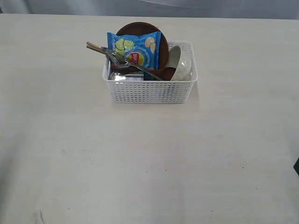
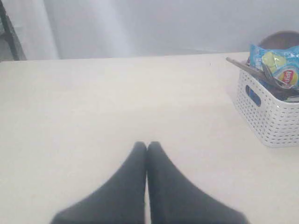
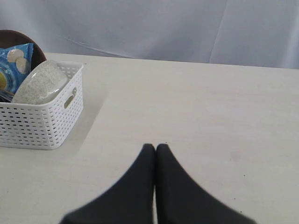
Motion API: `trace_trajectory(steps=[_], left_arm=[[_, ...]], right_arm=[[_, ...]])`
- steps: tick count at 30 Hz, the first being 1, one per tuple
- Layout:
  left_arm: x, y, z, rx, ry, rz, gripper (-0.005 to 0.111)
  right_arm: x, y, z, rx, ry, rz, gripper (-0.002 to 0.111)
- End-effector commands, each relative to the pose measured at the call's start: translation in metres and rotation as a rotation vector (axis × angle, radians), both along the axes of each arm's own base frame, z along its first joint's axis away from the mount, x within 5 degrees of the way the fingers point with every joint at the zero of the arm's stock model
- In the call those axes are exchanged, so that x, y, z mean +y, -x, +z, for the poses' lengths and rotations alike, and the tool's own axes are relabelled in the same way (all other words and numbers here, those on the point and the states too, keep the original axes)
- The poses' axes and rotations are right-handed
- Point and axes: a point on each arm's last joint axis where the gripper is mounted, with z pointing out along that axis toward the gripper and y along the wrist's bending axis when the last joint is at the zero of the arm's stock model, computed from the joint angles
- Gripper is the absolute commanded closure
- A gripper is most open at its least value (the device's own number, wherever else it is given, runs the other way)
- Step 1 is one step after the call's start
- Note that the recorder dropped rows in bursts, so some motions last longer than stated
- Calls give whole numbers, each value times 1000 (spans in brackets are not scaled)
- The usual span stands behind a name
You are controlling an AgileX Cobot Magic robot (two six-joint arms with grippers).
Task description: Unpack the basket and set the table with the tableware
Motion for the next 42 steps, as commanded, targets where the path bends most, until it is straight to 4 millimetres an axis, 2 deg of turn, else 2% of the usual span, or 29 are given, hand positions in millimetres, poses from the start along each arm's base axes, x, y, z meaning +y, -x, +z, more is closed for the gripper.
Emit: trace_trajectory(steps=[1,15,18,20,24,25,26,27,28,29,31,32,33,36,37,38,42], left_arm=[[0,0,-1,-1,-1,-4,107],[-1,0,-1,-1,-5,-30,107],[-1,0,-1,-1,-5,-30,107],[-1,0,-1,-1,-5,-30,107],[-1,0,-1,-1,-5,-30,107],[-1,0,-1,-1,-5,-30,107],[-1,0,-1,-1,-5,-30,107],[-1,0,-1,-1,-5,-30,107],[-1,0,-1,-1,-5,-30,107],[-1,0,-1,-1,-5,-30,107],[-1,0,-1,-1,-5,-30,107],[-1,0,-1,-1,-5,-30,107],[-1,0,-1,-1,-5,-30,107],[-1,0,-1,-1,-5,-30,107],[-1,0,-1,-1,-5,-30,107],[-1,0,-1,-1,-5,-30,107],[-1,0,-1,-1,-5,-30,107]], right_arm=[[0,0,0,-8,-1,-1,108],[0,0,1,-14,2,0,108],[0,-1,6,-74,-1,5,108],[1,-2,15,-174,-11,13,108],[4,3,52,-584,-57,44,108],[4,11,68,-771,-102,56,108],[3,15,75,-857,-123,58,108],[0,21,83,-959,-223,58,108],[-1,23,84,-976,-284,68,108],[-1,22,84,-946,-358,85,108],[0,20,96,-824,-435,89,108],[0,19,104,-681,-425,65,108],[0,19,112,-632,-413,56,108],[2,1,137,-396,-375,16,108],[3,-5,142,-333,-368,5,105],[4,-18,150,-241,-357,-10,96],[7,-47,163,-4,-309,-46,64]])
